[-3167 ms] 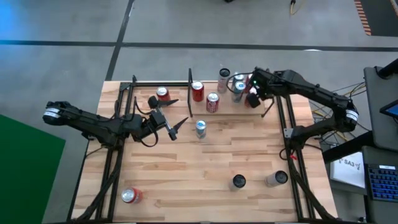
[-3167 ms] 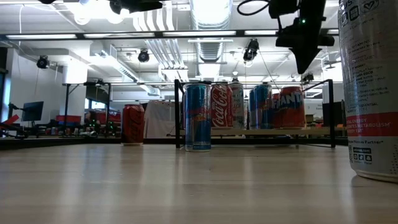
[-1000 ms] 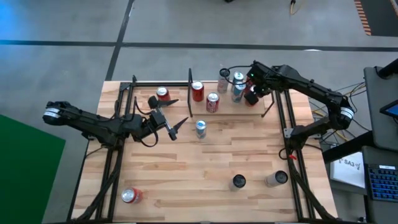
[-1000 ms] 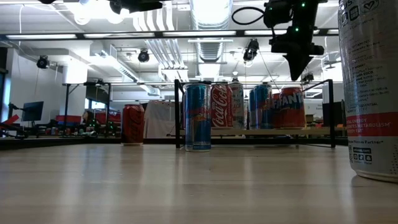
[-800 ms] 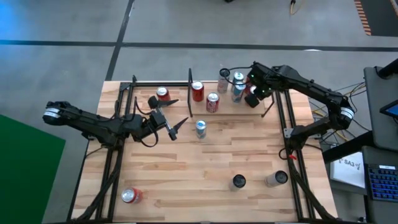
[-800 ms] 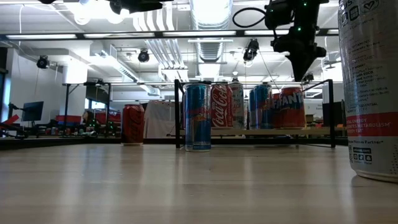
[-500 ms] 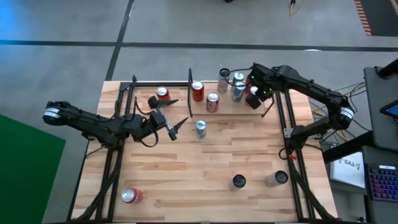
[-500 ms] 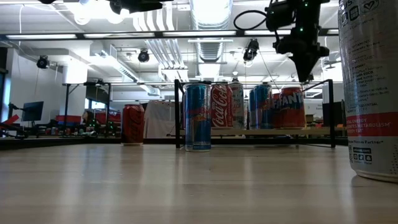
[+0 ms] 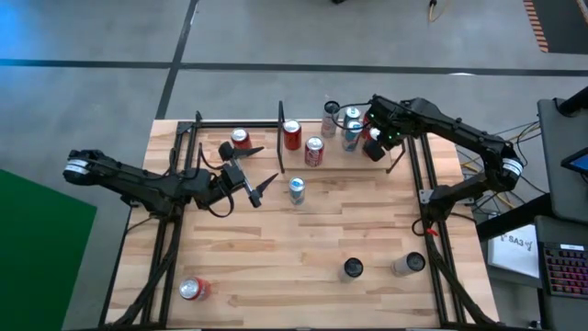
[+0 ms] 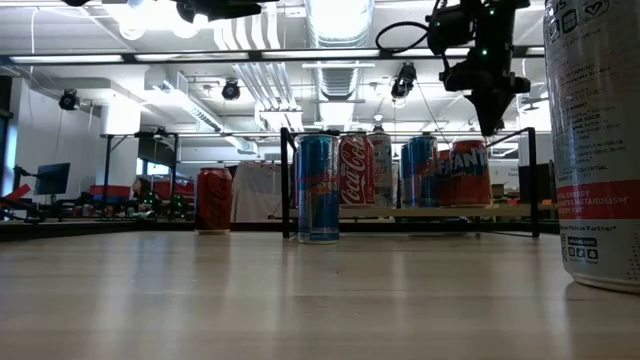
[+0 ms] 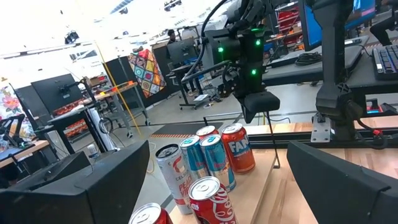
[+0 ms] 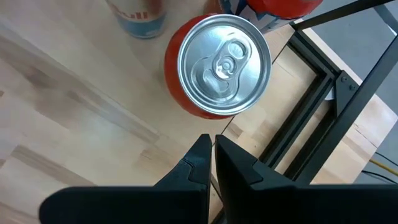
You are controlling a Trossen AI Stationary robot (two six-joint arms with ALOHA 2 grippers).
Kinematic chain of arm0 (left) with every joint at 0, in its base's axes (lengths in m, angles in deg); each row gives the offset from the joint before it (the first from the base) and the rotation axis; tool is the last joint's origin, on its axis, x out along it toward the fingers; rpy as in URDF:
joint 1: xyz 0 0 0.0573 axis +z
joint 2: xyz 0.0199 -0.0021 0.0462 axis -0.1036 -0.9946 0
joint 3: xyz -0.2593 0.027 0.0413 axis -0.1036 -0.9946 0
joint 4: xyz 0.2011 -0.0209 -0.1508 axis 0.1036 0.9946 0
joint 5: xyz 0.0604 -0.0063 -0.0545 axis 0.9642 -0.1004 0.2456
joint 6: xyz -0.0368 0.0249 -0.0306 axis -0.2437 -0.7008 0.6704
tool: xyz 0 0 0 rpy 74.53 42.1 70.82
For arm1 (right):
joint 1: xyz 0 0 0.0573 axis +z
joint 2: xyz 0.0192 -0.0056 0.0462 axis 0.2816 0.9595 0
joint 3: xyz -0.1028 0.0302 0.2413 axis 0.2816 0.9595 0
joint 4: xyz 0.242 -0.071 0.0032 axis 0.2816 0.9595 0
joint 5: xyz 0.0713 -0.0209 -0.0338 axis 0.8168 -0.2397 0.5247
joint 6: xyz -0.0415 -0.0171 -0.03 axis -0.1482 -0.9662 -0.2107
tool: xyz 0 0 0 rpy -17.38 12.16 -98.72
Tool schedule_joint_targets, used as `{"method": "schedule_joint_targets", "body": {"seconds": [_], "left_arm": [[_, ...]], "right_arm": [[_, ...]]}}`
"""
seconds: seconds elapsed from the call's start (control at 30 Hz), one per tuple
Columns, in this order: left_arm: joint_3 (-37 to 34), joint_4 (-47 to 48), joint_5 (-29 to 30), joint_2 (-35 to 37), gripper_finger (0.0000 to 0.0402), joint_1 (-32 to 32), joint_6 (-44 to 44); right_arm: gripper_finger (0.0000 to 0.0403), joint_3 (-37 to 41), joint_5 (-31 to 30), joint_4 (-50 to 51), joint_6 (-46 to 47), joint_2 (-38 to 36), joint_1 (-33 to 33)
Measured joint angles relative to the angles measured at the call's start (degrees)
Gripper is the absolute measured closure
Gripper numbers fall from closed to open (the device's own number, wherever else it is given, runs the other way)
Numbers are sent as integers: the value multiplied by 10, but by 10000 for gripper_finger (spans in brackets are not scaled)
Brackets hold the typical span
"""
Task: Place canned beverage on shelf
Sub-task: Put the red soda can on the shelf
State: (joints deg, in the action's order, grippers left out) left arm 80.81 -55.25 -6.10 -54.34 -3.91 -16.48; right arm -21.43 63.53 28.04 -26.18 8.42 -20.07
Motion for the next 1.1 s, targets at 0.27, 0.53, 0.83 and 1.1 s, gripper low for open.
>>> {"method": "schedule_joint_targets", "body": {"seconds": [0.27,0.53,0.83,1.1], "left_arm": [[0,0,0,0,35,0,0],[0,0,0,0,35,0,-2],[0,0,0,0,35,0,-2],[0,0,0,0,35,0,-2]], "right_arm": [[390,1,0,-14,0,0,0],[390,11,1,-1,0,0,0],[390,34,1,-26,-10,0,0],[390,36,-16,-47,-12,0,0]]}}
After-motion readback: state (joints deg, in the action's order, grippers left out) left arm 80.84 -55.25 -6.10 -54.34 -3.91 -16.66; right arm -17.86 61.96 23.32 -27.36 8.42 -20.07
